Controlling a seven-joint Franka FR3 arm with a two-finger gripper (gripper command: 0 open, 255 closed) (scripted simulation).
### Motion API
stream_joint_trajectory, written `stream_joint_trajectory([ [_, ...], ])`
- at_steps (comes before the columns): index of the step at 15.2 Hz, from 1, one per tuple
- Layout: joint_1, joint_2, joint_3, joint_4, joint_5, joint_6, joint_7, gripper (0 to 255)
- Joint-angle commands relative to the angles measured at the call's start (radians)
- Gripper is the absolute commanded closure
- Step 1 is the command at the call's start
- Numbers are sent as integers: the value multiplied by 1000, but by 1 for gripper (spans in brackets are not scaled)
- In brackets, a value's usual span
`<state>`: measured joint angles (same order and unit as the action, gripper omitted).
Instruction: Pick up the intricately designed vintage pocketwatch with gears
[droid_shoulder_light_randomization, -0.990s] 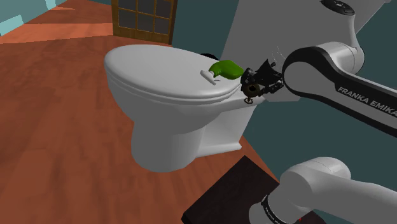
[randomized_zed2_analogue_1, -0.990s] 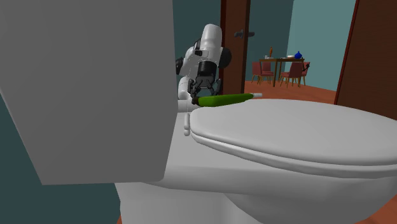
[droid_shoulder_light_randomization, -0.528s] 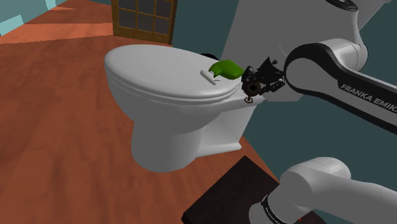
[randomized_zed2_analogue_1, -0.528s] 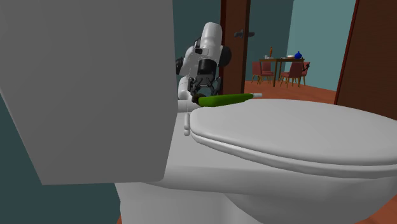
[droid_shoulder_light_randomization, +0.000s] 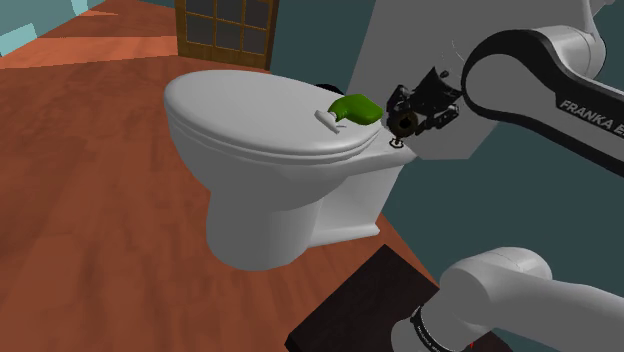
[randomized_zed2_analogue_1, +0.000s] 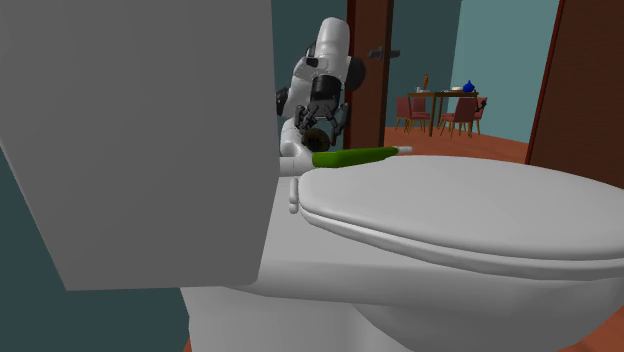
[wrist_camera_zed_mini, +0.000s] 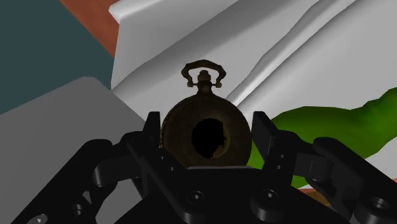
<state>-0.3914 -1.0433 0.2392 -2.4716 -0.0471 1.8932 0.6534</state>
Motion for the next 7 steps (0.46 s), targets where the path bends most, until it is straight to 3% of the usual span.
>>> stream_joint_trajectory([
  [1, -4, 13, -3, 30, -2, -17, -4, 255],
  [7, -11, 38, -8, 99, -6, -59, -13, 255],
])
